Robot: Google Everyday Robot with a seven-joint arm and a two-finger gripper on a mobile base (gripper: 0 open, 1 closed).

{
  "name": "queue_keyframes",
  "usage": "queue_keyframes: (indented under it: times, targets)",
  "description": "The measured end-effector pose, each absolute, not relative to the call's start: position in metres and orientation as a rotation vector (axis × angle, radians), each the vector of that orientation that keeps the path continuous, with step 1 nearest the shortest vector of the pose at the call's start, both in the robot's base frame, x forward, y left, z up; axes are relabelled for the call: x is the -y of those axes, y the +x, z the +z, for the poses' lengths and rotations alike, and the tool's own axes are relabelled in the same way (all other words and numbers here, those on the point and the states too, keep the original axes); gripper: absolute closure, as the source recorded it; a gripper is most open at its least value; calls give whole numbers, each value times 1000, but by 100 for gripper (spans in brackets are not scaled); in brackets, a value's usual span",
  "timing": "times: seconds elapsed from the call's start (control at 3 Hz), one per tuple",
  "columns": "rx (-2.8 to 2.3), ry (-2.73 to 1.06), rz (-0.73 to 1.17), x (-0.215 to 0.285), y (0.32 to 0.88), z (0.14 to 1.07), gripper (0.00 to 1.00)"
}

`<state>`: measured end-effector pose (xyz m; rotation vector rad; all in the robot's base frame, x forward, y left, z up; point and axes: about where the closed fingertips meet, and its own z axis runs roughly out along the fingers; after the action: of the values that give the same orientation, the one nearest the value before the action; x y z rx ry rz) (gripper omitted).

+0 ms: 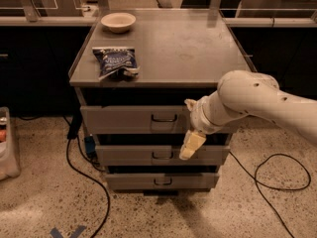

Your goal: Open top drawer

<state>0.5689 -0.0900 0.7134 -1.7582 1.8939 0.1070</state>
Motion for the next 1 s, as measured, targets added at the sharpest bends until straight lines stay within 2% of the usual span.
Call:
queue_keyframes:
  times: [1.0]
  targets:
    - [-1863, -1796, -26, 71, 597, 684, 0]
